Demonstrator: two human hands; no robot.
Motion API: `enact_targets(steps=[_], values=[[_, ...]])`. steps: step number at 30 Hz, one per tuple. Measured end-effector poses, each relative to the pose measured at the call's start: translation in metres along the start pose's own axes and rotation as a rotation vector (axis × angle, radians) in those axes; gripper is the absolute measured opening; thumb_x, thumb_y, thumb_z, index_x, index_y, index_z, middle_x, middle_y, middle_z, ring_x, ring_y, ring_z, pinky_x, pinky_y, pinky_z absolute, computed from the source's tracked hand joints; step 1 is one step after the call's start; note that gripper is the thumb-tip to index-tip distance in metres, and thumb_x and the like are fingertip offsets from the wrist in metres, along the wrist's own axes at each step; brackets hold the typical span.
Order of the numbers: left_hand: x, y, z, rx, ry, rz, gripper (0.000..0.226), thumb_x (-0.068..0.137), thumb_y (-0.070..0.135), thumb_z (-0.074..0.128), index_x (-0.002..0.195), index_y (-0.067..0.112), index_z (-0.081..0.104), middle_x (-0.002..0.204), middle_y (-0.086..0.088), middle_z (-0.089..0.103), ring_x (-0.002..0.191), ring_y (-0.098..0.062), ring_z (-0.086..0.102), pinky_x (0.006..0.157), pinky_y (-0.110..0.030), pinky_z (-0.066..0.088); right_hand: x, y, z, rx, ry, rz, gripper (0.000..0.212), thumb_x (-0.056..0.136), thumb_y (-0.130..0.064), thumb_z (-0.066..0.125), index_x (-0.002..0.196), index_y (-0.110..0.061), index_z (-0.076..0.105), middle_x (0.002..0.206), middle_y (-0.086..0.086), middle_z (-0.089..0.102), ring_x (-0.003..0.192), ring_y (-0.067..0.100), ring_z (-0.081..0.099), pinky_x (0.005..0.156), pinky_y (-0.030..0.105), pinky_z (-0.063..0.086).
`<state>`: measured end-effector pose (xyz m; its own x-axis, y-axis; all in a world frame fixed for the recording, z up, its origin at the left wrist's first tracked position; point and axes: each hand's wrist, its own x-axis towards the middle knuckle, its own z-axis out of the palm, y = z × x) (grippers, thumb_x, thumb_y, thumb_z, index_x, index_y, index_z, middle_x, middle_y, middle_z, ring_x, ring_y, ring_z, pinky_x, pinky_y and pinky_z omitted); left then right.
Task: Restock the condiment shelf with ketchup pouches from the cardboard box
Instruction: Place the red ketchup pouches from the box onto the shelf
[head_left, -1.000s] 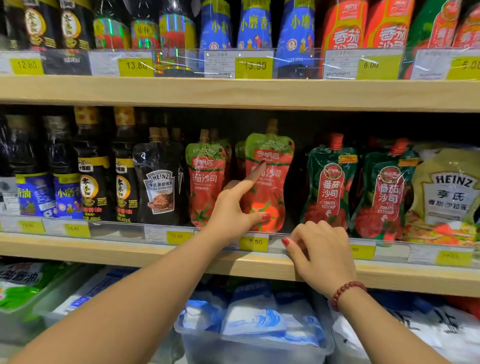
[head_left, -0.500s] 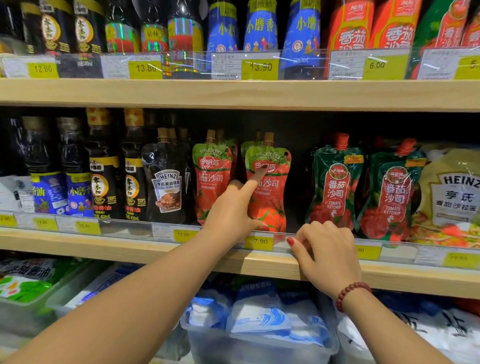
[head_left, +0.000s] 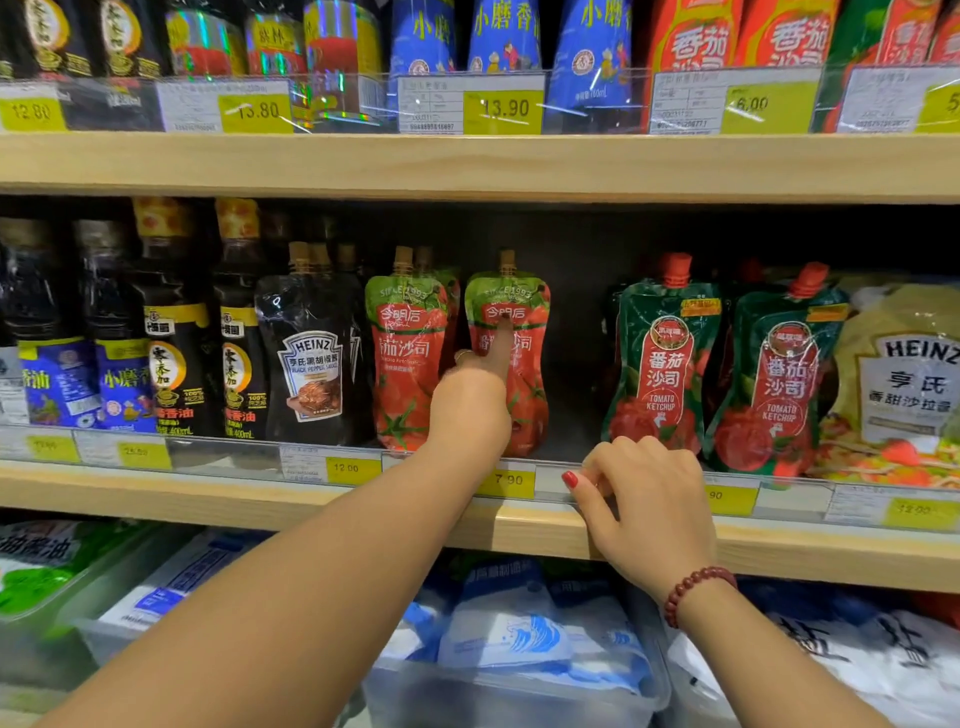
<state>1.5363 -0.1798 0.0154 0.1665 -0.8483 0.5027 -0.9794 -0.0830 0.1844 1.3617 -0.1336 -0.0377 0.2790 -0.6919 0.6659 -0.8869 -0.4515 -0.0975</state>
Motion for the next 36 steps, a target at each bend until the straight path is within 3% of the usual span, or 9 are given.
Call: enact_targets(steps=[4,8,20,23,26,29,32,34,36], values=[[0.023,0.002,0.001,-0.003,-0.122,-0.065,0.110,0.075,0.016,0.075,0.146,0.032,-0.006,0.115,-0.018,0.049,0.102,-0.037,0.057,0.069,-0.040,0.045,-0.001,0.000,0.001,-0.002,0.004,0.002,0.022,0.086,-0.048,0.047,0.070,-0.034,0.048,0.067,-0.013,0.048,0.067,0.010,0.042,0.067,0.030,0.029],[0.029,0.002,0.009,0.019,-0.011,-0.034,0.091,0.084,0.009,0.064,0.147,0.028,0.002,0.108,-0.019,0.054,0.096,-0.038,0.060,0.065,-0.038,0.044,-0.001,0.001,0.002,-0.006,0.018,-0.001,0.023,0.086,-0.048,0.046,0.069,-0.033,0.048,0.067,-0.014,0.048,0.067,0.010,0.042,0.067,0.030,0.029],[0.037,0.000,0.020,-0.066,0.078,0.012,0.099,0.076,0.009,0.072,0.146,0.033,0.007,0.100,-0.016,0.056,0.092,-0.036,0.062,0.064,-0.038,0.047,-0.002,0.002,0.007,-0.039,0.067,-0.020,0.022,0.086,-0.048,0.049,0.070,-0.033,0.048,0.066,-0.014,0.045,0.065,0.010,0.041,0.066,0.028,0.027],[0.032,0.001,0.017,-0.062,0.044,-0.003,0.101,0.077,0.007,0.070,0.147,0.035,0.003,0.101,-0.016,0.055,0.092,-0.036,0.061,0.062,-0.036,0.042,-0.002,0.002,0.007,-0.020,0.058,-0.027,0.022,0.086,-0.048,0.048,0.070,-0.033,0.048,0.067,-0.014,0.046,0.066,0.010,0.042,0.066,0.029,0.027],[0.028,0.004,0.008,-0.075,-0.048,-0.036,0.100,0.079,0.008,0.069,0.147,0.036,0.002,0.109,-0.018,0.053,0.099,-0.038,0.059,0.069,-0.040,0.046,-0.001,0.003,0.006,-0.033,0.044,-0.039,0.022,0.087,-0.049,0.045,0.071,-0.033,0.048,0.067,-0.013,0.047,0.067,0.011,0.042,0.066,0.030,0.028],[0.020,0.012,-0.008,-0.145,-0.093,-0.053,0.086,0.081,0.008,0.065,0.147,0.029,0.013,0.111,-0.016,0.053,0.094,-0.034,0.059,0.068,-0.037,0.047,-0.001,0.003,0.004,-0.036,0.048,-0.045,0.022,0.087,-0.048,0.047,0.071,-0.033,0.048,0.067,-0.013,0.046,0.067,0.012,0.041,0.065,0.030,0.025],[0.000,0.018,-0.028,-0.231,-0.022,0.028,0.048,0.081,0.011,0.065,0.126,0.013,0.046,0.098,-0.010,0.057,0.074,-0.024,0.055,0.059,-0.028,0.040,-0.003,0.001,0.001,-0.033,0.047,-0.048,0.021,0.087,-0.045,0.049,0.072,-0.030,0.049,0.068,-0.012,0.045,0.070,0.015,0.043,0.066,0.031,0.022],[-0.020,0.016,-0.039,-0.289,0.020,0.089,0.019,0.080,0.018,0.069,0.093,0.012,0.056,0.090,-0.006,0.056,0.083,-0.025,0.057,0.064,-0.030,0.043,-0.001,-0.001,-0.002,-0.053,-0.021,-0.035,0.020,0.088,-0.045,0.048,0.076,-0.029,0.050,0.072,-0.010,0.046,0.077,0.018,0.046,0.068,0.032,0.022],[-0.040,0.011,-0.050,-0.315,-0.009,0.142,0.023,0.079,0.030,0.071,0.093,0.015,0.059,0.095,-0.002,0.056,0.088,-0.019,0.054,0.070,-0.029,0.045,0.002,-0.001,-0.008,-0.075,-0.136,-0.023,0.019,0.090,-0.047,0.045,0.087,-0.030,0.053,0.080,-0.008,0.047,0.086,0.020,0.048,0.072,0.033,0.024]])
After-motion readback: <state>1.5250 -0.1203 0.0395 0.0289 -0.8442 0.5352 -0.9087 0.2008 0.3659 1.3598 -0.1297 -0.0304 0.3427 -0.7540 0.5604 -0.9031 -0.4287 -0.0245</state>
